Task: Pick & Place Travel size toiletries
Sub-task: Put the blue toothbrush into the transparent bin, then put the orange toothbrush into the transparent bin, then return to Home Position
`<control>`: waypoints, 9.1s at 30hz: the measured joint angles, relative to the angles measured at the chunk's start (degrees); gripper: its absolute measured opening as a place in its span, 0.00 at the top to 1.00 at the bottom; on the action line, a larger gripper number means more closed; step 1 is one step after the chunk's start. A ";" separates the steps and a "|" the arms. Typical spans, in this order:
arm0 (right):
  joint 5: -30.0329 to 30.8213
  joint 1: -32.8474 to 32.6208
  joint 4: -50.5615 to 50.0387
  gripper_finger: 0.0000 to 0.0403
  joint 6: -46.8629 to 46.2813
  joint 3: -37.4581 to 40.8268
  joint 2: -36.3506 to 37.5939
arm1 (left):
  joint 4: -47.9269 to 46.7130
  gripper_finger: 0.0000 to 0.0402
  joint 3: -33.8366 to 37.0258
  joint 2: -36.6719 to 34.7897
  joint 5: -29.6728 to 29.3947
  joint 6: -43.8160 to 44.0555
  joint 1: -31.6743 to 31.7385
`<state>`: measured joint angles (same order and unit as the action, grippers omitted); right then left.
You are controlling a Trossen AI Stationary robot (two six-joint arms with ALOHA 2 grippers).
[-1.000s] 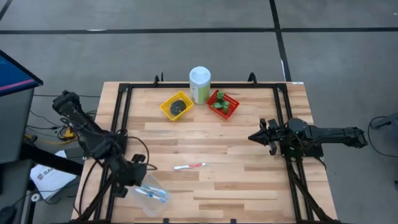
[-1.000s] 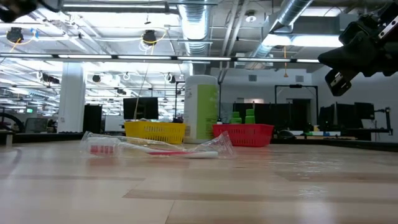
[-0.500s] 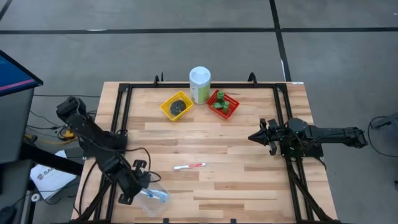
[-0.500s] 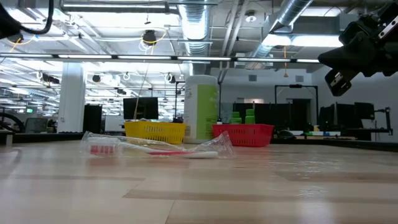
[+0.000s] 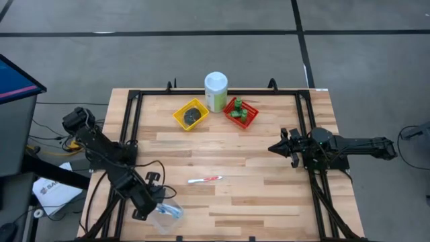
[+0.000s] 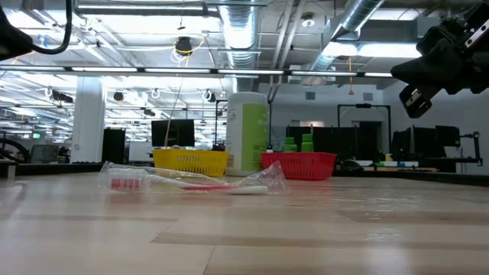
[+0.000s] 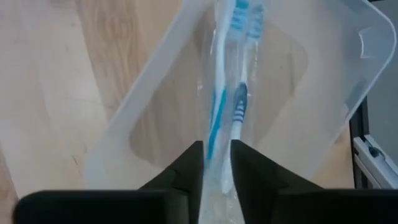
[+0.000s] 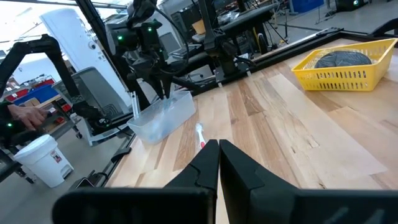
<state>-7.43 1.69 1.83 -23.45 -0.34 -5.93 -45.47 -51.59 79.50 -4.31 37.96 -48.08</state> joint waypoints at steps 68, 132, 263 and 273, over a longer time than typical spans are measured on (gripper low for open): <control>0.01 0.00 -0.02 0.98 1.39 0.00 0.00 | 49.29 0.71 -0.24 28.46 -4.64 -19.29 32.33; -0.03 0.00 0.28 0.98 -0.14 -0.01 0.00 | 32.82 1.00 8.10 0.00 6.47 -10.76 -0.76; -28.59 13.38 5.89 0.98 17.40 0.00 4.92 | 51.37 0.97 51.23 -79.52 -7.44 -28.78 4.11; -45.95 23.78 1.44 0.98 14.57 0.00 5.68 | 48.18 0.97 51.23 -79.52 -2.43 -31.69 21.15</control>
<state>-53.38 25.47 3.27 -8.88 -0.34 -0.25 2.70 -0.36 -0.01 -6.73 6.27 -26.93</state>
